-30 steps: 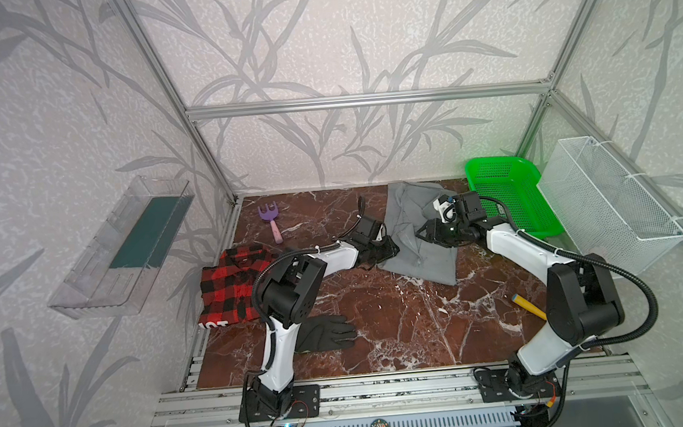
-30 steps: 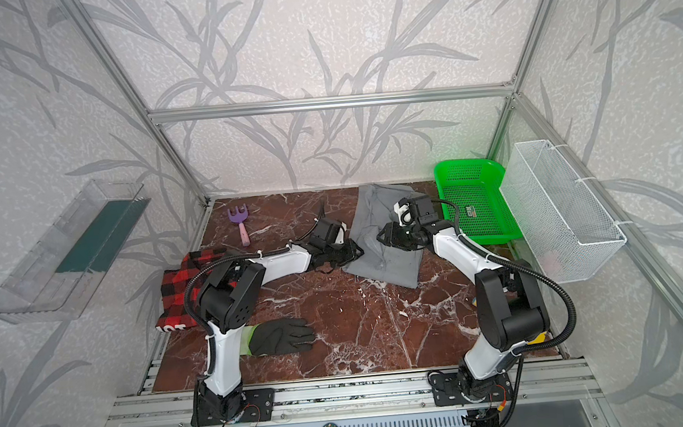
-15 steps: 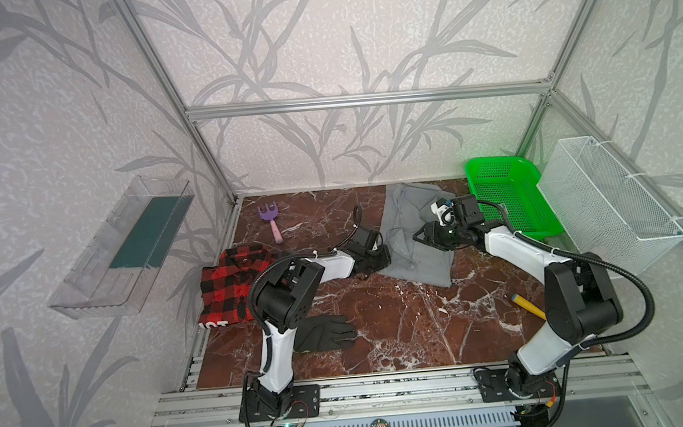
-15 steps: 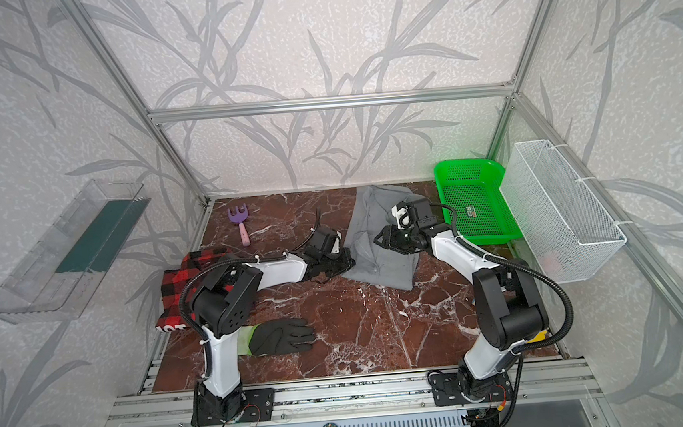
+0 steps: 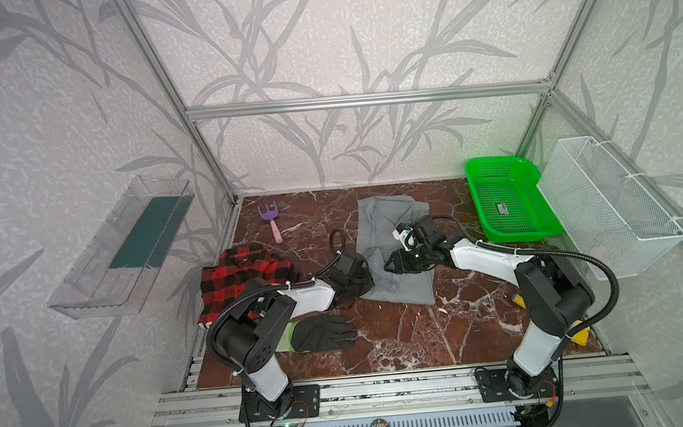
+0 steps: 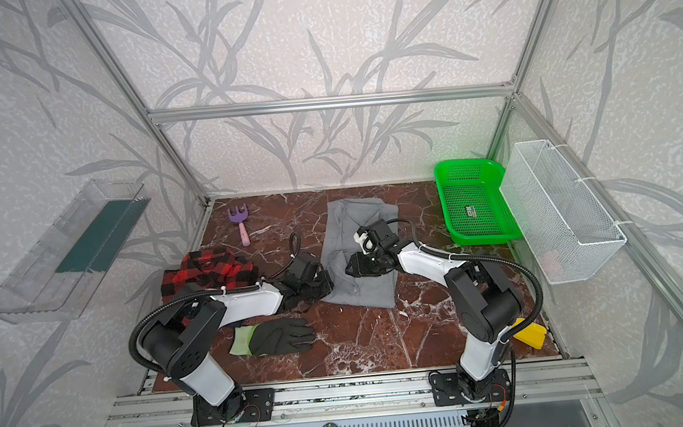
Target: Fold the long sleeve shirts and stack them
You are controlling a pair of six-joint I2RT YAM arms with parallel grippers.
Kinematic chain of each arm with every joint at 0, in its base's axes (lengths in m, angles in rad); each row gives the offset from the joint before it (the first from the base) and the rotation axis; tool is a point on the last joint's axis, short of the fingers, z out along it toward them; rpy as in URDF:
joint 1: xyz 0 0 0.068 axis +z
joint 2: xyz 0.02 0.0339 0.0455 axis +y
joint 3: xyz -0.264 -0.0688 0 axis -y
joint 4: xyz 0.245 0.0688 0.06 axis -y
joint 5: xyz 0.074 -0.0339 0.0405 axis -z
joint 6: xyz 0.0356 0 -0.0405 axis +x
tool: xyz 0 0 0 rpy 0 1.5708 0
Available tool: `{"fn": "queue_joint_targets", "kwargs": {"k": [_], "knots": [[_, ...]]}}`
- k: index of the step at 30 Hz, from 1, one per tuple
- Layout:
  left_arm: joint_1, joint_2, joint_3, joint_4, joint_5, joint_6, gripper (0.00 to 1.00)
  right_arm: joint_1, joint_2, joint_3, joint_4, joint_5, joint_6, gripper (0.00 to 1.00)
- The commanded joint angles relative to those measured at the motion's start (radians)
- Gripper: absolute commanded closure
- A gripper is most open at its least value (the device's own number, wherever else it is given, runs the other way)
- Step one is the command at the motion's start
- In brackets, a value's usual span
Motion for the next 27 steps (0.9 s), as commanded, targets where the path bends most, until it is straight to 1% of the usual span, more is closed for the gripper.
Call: {"fn": "queue_joint_targets", "kwargs": {"k": [1,4,8,10,11,13,19,23,27], "knots": [[-0.037,-0.048,-0.035,-0.005,-0.076,-0.060,1.00,0.051,-0.003,0.011,-0.018,0.086,-0.064,0.52],[-0.050,-0.079,-0.051,-0.016,-0.097,-0.080,0.98,0.088,-0.016,0.020,-0.035,0.135,-0.101,0.52],[-0.050,-0.137,-0.068,-0.053,-0.120,-0.083,0.84,0.137,-0.035,0.030,-0.072,0.250,-0.178,0.54],[-0.050,-0.171,-0.072,-0.079,-0.140,-0.083,0.79,0.145,-0.036,0.028,-0.076,0.274,-0.198,0.54],[-0.050,-0.190,-0.076,-0.088,-0.151,-0.080,0.75,0.148,-0.037,0.027,-0.074,0.284,-0.204,0.54],[-0.049,-0.209,-0.077,-0.108,-0.165,-0.074,0.73,0.157,-0.037,0.031,-0.076,0.296,-0.221,0.55],[-0.042,-0.233,-0.081,-0.135,-0.177,-0.067,0.72,0.205,-0.009,0.069,-0.088,0.344,-0.270,0.57],[-0.027,-0.269,-0.080,-0.162,-0.228,-0.045,0.72,0.221,0.024,0.093,-0.105,0.360,-0.294,0.59],[-0.002,-0.314,-0.073,-0.203,-0.254,-0.012,0.72,0.230,0.043,0.097,-0.106,0.384,-0.315,0.62]]}}
